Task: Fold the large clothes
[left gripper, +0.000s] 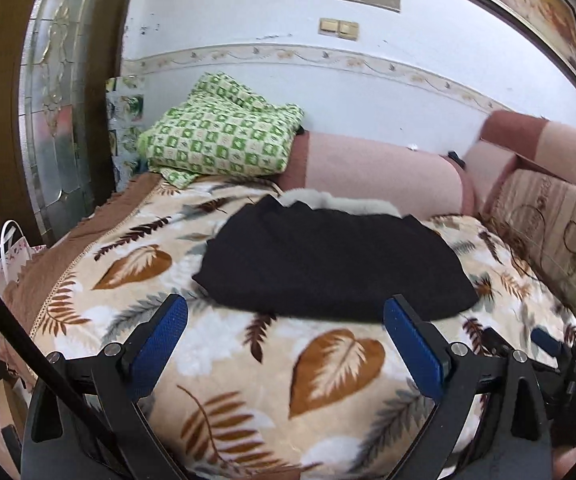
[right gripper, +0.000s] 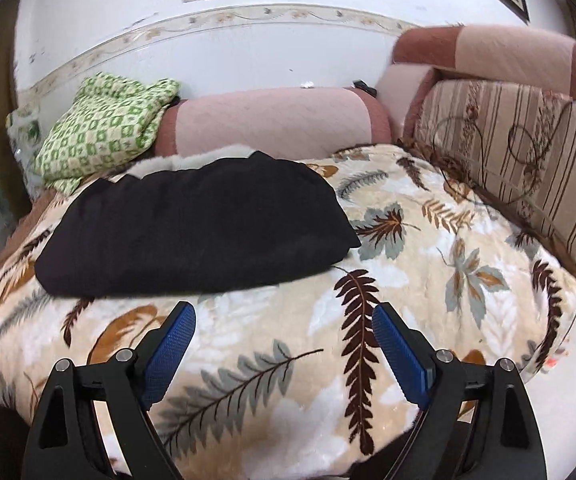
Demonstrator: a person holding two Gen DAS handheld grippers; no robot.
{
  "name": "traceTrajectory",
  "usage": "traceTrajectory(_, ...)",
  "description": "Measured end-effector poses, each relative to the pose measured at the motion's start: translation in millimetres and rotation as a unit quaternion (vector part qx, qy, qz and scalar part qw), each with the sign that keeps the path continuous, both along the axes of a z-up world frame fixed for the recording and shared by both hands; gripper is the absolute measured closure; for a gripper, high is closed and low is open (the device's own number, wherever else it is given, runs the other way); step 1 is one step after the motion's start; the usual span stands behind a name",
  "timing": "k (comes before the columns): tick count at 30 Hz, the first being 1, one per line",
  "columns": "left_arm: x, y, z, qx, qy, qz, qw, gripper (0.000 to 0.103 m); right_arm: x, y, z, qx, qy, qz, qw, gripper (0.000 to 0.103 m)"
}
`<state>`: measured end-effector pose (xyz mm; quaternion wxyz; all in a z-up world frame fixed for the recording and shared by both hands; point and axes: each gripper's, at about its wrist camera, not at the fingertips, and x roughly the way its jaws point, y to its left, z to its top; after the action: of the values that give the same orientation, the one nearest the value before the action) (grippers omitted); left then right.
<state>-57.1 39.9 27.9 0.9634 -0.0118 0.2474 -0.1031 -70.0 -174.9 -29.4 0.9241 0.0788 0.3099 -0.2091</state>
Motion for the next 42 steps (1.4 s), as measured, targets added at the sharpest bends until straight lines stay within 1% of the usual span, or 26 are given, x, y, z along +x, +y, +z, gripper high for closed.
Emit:
traceTrajectory(2,-4.6,-5.2,-0.3,0.01,0.003,0.002,0.9999,0.005,-4.5,4.7,4.2,-0.008,-0.004,0.003,1.0,0.009)
traceTrajectory(4,-7.8,-8.1,0.2,0.017,-0.002,0.006,0.9998,0.005,-8.4,6.3,8.0,-0.012,-0.012,0.004,1.0,0.008)
traceTrajectory(6,-11.1,-12.3,0.2,0.034,-0.009,0.015,0.9993,0.005,-11.8,5.5,10.6,-0.015,-0.019,-0.002,1.0,0.007)
traceTrajectory(9,-13.0,-14.8,-1.3,0.034,-0.008,0.011,0.9993,0.005,-13.1,3.7,10.1,-0.014,-0.022,-0.007,1.0,0.006)
traceTrajectory(14,-7.9,-19.6,-8.8,0.049,0.005,0.01,0.9987,0.005,-9.4,3.1,1.3,-0.009,-0.007,-0.005,1.0,0.006)
traceTrajectory(21,8.5,-21.1,-26.2,0.066,0.041,0.015,0.9968,0.005,-0.8,2.5,-12.7,-0.01,0.019,-0.004,1.0,0.006)
traceTrajectory(33,26.4,-19.8,-48.6,0.076,0.08,0.02,0.9937,0.005,10.0,12.8,-22.5,-0.03,0.04,0.006,0.999,0.006)
traceTrajectory(42,34.8,-18.1,-58.5,0.076,0.098,0.017,0.9921,0.005,14.3,16.4,-26.5,-0.039,0.046,0.007,0.998,0.006)
